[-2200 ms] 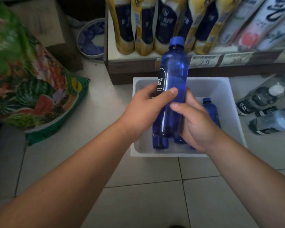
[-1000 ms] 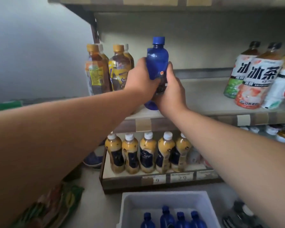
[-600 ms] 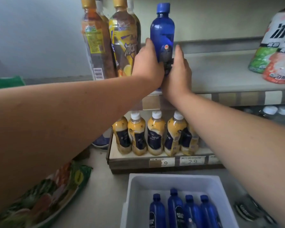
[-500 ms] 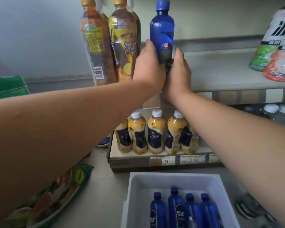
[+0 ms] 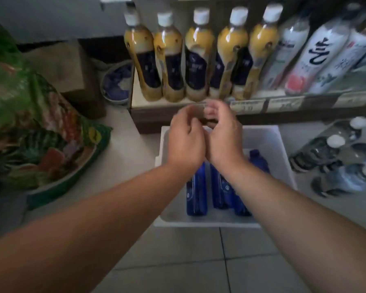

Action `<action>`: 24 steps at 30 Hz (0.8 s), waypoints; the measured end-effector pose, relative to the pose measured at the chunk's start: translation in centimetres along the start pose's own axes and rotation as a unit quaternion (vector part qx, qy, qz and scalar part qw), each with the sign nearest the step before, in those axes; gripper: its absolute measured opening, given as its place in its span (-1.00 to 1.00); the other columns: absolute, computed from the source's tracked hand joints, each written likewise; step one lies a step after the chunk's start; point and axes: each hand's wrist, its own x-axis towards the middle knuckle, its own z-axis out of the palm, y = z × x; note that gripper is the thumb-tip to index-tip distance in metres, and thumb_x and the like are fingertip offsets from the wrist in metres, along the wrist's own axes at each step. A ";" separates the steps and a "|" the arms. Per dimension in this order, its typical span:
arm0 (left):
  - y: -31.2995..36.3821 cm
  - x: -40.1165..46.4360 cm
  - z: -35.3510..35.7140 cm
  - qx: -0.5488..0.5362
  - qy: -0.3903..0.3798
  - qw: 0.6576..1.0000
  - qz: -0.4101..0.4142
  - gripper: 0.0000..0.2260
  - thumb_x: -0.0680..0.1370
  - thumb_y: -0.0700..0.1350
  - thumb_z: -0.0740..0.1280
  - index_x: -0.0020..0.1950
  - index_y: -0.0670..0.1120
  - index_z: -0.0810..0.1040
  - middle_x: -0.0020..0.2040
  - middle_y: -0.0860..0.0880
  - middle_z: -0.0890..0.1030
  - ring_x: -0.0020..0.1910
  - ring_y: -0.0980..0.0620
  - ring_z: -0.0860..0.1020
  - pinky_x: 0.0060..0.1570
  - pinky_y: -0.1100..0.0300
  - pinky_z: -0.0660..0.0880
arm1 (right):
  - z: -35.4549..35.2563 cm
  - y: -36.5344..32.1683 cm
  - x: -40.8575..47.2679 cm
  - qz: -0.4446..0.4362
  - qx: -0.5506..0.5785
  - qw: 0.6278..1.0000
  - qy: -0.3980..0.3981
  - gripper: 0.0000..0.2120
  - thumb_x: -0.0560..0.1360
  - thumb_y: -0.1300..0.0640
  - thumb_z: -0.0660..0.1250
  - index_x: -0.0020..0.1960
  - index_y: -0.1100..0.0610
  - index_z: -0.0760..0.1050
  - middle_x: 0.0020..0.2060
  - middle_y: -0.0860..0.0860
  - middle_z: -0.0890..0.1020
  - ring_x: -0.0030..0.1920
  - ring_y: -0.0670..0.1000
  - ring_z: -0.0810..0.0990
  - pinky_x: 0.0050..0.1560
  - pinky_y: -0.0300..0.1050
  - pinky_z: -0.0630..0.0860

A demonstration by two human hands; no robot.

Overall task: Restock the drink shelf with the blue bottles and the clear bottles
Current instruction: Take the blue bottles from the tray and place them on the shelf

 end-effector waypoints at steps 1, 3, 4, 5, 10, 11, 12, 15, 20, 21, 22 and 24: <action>-2.0 -1.3 0.5 -0.002 -0.013 0.998 -0.053 -0.65 0.67 -0.19 0.08 0.44 -0.06 0.39 0.34 -0.01 0.49 0.28 0.12 0.45 0.35 0.19 0.38 | 0.0 2.4 -1.1 -0.009 -0.091 0.995 -0.037 -0.68 0.50 0.23 0.39 0.25 0.16 0.51 0.14 0.09 0.60 0.14 0.01 0.57 0.19 -0.09 0.51; -6.0 -3.8 1.1 0.022 -0.035 0.990 -0.133 -0.69 0.66 -0.19 0.06 0.33 -0.07 0.47 0.20 -0.03 0.56 0.19 0.02 0.52 0.32 0.04 0.44 | 0.0 6.8 -3.4 0.016 -0.218 0.970 -0.103 -0.74 0.48 0.22 0.43 0.16 0.16 0.53 0.09 0.07 0.61 0.12 0.06 0.59 0.08 -0.18 0.45; -7.6 -4.6 1.1 0.037 -0.035 0.985 -0.162 -0.72 0.65 -0.20 0.07 0.25 -0.10 0.51 0.14 -0.09 0.59 0.13 -0.04 0.54 0.29 0.02 0.45 | 0.1 8.2 -4.3 0.023 -0.270 0.955 -0.124 -0.82 0.47 0.17 0.44 0.05 0.12 0.51 0.02 0.05 0.61 0.07 0.09 0.60 -0.01 -0.20 0.40; -9.0 -5.0 1.2 0.060 -0.035 0.978 -0.198 -0.73 0.63 -0.22 0.08 0.22 -0.12 0.52 0.13 -0.15 0.59 0.14 -0.12 0.54 0.29 0.03 0.44 | 0.2 9.3 -4.9 0.039 -0.310 0.941 -0.133 -0.82 0.46 0.11 0.44 -0.01 0.13 0.51 -0.03 0.07 0.62 0.02 0.12 0.62 -0.08 -0.18 0.38; -12.9 -5.8 1.0 0.106 -0.139 0.925 -0.336 -0.76 0.54 -0.29 0.24 0.15 -0.29 0.58 0.03 -0.27 0.62 0.01 -0.20 0.61 -0.16 0.13 0.53 | 0.1 11.8 -7.1 0.206 -0.393 0.879 -0.175 -0.75 0.50 0.09 0.43 0.04 0.27 0.55 0.00 0.18 0.66 -0.03 0.18 0.61 -0.13 -0.09 0.48; -13.2 -5.7 1.0 0.081 -0.153 0.918 -0.358 -0.77 0.52 -0.29 0.25 0.13 -0.28 0.59 -0.06 -0.23 0.62 -0.11 -0.16 0.60 -0.31 0.18 0.49 | 0.2 12.1 -7.4 0.226 -0.392 0.874 -0.176 -0.74 0.50 0.09 0.42 0.06 0.26 0.56 0.01 0.19 0.66 -0.01 0.20 0.62 -0.11 -0.08 0.50; -13.3 -5.5 1.1 0.055 -0.158 0.911 -0.377 -0.78 0.52 -0.29 0.26 0.12 -0.26 0.59 -0.12 -0.21 0.60 -0.19 -0.14 0.58 -0.36 0.21 0.48 | 0.3 12.2 -7.5 0.235 -0.388 0.875 -0.171 -0.74 0.51 0.08 0.42 0.08 0.25 0.57 0.02 0.19 0.66 0.00 0.20 0.63 -0.11 -0.09 0.49; -13.8 -4.7 0.9 0.002 -0.155 0.906 -0.394 -0.86 0.51 -0.30 0.26 0.00 -0.22 0.59 -0.12 -0.22 0.62 -0.21 -0.14 0.60 -0.21 0.12 0.59 | 1.1 12.3 -7.4 0.261 -0.369 0.877 -0.163 -0.78 0.52 0.09 0.39 0.07 0.22 0.56 -0.02 0.15 0.63 -0.11 0.14 0.55 -0.14 -0.12 0.42; -14.5 -5.6 0.6 -0.082 -0.133 0.899 -0.409 -0.94 0.55 -0.22 0.36 -0.04 -0.21 0.57 0.06 -0.31 0.66 0.04 -0.29 0.66 0.07 -0.21 0.60 | 0.1 11.4 -8.2 0.300 -0.277 0.903 -0.133 -0.82 0.49 0.19 0.41 0.07 0.22 0.59 -0.06 0.11 0.64 -0.04 0.15 0.63 -0.20 -0.10 0.56; -14.6 -5.8 0.6 -0.090 -0.134 0.903 -0.397 -0.90 0.55 -0.18 0.39 -0.01 -0.20 0.56 0.08 -0.32 0.66 0.05 -0.30 0.66 0.07 -0.24 0.59 | -0.5 10.9 -8.4 0.308 -0.240 0.913 -0.119 -0.78 0.49 0.22 0.43 0.12 0.25 0.58 -0.03 0.14 0.64 0.02 0.16 0.64 -0.05 -0.04 0.60; -14.4 -6.0 0.6 -0.094 -0.134 0.910 -0.381 -0.86 0.54 -0.15 0.42 0.01 -0.19 0.53 0.09 -0.32 0.65 0.06 -0.30 0.65 0.06 -0.26 0.59 | -1.3 10.5 -8.5 0.314 -0.197 0.922 -0.108 -0.78 0.50 0.25 0.44 0.13 0.26 0.58 0.05 0.18 0.66 0.06 0.15 0.64 0.08 0.02 0.62; -13.3 -6.3 0.7 -0.096 -0.126 0.924 -0.348 -0.74 0.49 -0.14 0.47 0.06 -0.16 0.46 0.11 -0.29 0.62 0.07 -0.28 0.65 0.05 -0.28 0.59 | -2.8 9.5 -8.7 0.317 -0.099 0.938 -0.103 -0.83 0.51 0.33 0.41 0.06 0.14 0.58 0.09 0.15 0.69 -0.01 0.06 0.67 0.05 -0.04 0.64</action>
